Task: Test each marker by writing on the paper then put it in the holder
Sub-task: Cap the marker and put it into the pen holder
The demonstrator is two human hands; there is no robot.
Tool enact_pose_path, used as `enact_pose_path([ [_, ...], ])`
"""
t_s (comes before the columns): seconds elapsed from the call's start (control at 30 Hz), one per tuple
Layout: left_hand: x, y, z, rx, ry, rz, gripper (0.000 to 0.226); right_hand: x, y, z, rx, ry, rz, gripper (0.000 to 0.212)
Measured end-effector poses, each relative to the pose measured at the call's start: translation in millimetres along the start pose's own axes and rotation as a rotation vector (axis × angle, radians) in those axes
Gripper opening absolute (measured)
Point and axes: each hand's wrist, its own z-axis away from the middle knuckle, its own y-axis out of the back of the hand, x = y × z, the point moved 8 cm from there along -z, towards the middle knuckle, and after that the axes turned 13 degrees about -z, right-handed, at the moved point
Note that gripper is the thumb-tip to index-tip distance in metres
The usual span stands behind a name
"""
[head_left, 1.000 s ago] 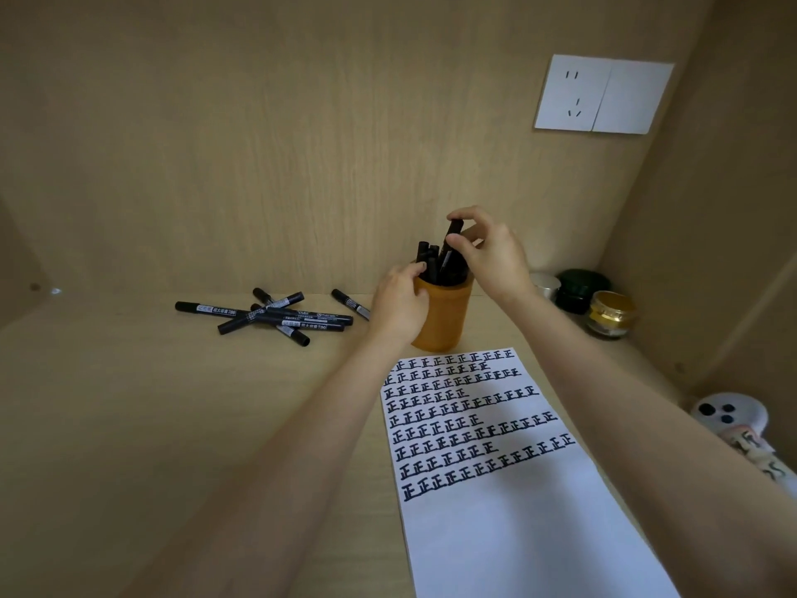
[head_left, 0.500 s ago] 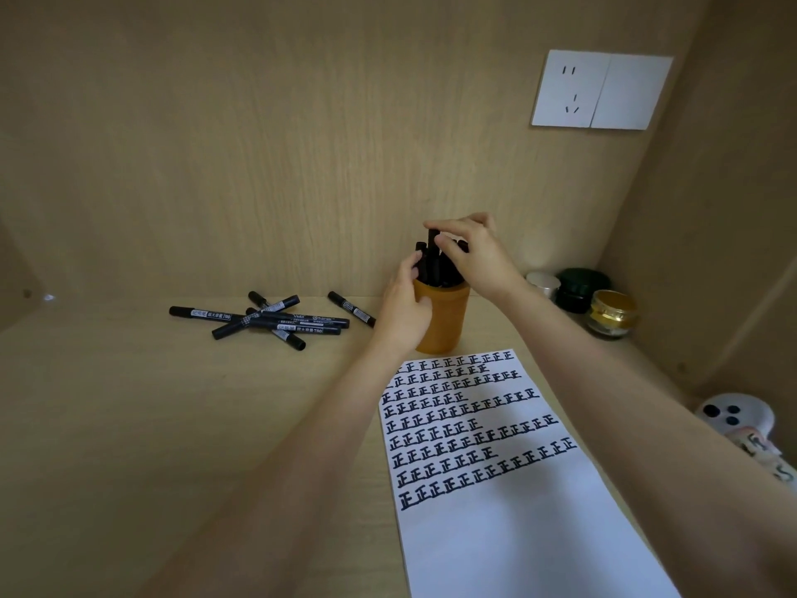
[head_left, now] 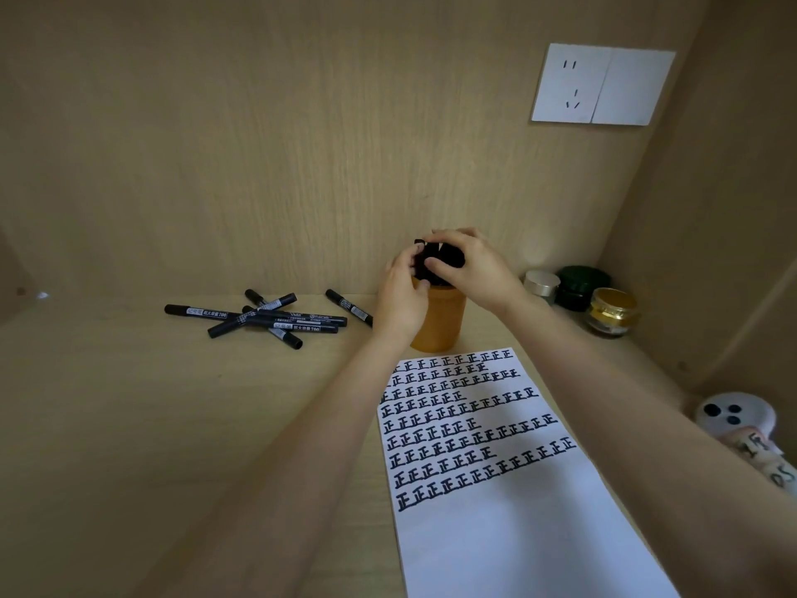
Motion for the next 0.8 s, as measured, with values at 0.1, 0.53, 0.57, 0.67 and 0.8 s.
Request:
enact_pose_path([
  [0.1,-3,7,-4,0.055,0.017,0.071,0.049,0,-3,0,-0.009,0.007,-0.010,0.041],
  [0.53,-5,3,-1,0.027,-0.003,0.023,0.052,10,-11,19,-0.068,-0.064,-0.221,0.071],
  [0.57,-6,2,0,0.006,-0.006,0.021,0.054,10,-12,20,-0.084,-0.059,-0.227,0.075],
  [0.67,-4,-4,4,-0.102,-0.048,-0.014,0.058,12,-12,19,-0.096,-0.080,-0.265,0.081],
  [0.8,-8,2,7,-0.060,-0.004,0.047,0.058,14,-9,23,-0.075,-0.083,-0.227,0.082],
])
